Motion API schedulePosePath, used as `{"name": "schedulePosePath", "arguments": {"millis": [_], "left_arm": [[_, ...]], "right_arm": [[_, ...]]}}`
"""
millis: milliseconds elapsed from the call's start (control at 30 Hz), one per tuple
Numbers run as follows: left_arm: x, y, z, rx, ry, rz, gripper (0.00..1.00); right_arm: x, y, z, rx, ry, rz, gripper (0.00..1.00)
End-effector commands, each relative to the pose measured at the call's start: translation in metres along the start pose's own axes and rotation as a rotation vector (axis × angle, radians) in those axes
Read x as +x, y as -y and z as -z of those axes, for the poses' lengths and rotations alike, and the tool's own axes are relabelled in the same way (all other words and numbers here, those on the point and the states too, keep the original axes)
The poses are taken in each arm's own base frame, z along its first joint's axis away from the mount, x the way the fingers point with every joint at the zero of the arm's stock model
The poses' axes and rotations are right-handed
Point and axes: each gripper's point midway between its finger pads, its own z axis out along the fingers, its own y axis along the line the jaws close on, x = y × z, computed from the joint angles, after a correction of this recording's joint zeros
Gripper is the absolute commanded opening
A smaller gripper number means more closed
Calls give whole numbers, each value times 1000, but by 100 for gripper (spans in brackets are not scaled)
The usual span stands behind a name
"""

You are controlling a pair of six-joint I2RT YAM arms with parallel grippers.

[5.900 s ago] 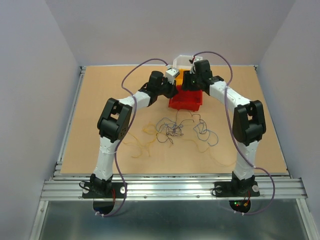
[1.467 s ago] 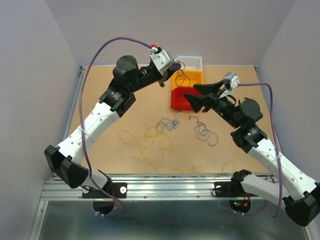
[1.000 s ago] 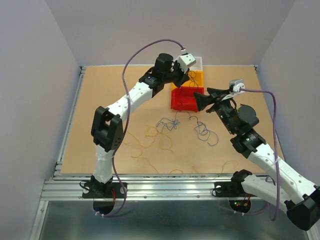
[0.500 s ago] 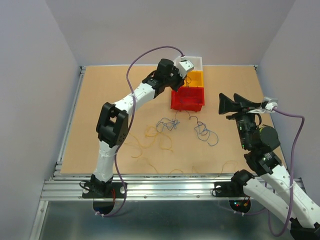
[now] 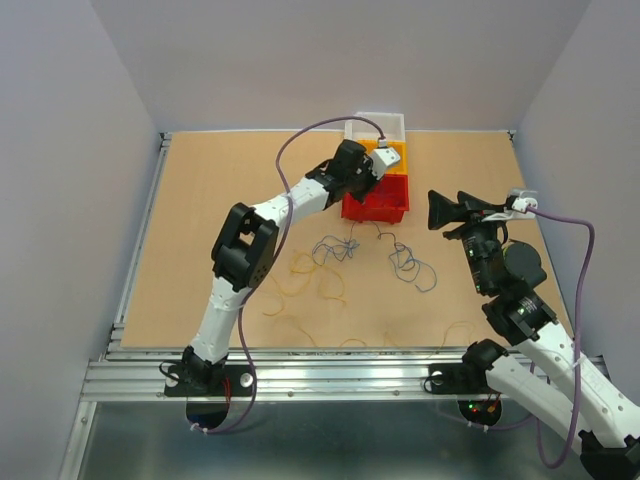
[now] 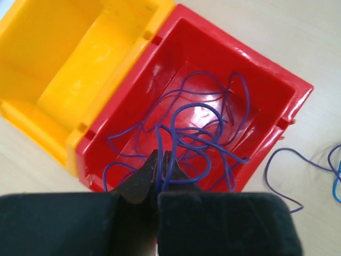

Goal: Untangle the cables

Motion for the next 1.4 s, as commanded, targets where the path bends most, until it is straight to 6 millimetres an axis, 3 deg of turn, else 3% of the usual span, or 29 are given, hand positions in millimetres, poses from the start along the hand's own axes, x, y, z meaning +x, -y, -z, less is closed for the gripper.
{"name": "schedulePosePath", "arguments": {"millis": [0,267,333,367,400,533,667,900,1033,1067,1200,1267,1333,1367], "left_arm": [[-16,21,-5,-27,11,-87,0],[-5,33,-20,0,-43,-88,0],[-4,32,-20,-4,-51,-89,8],[-5,32,-19,-5,-49,-89,21],[-8,31,-17,-9,-44,-90,26],[-27,28,-3,-21,-9,-93,39],[-46,27,18,-21,31,-91,45],[-69,23,54,-14,86,-83,51],[-74,5,85,-37,112,-44,52],[-78,-10,100,-70,126,-26,52],[-55,-45,126,-107,114,86,54],[-50,-54,137,-107,124,130,54],[-29,-72,142,-133,106,165,54],[-18,-80,147,-147,100,183,54]], "right_arm": [[-6,-3,2,-10,19,-21,75],[-4,-3,1,-12,12,-19,75],[-3,-3,1,-13,10,-19,75],[-4,-3,2,-13,11,-18,75],[-4,-3,2,-13,11,-17,75],[-2,0,0,11,-4,-17,75],[10,28,-5,199,-66,-19,72],[34,29,-24,246,-148,26,59],[51,28,-39,261,-201,61,53],[56,27,-43,250,-218,62,51],[74,26,-65,234,-283,72,42],[91,26,-85,207,-336,72,36],[110,24,-109,189,-388,78,31],[123,14,-119,127,-427,78,19]]}}
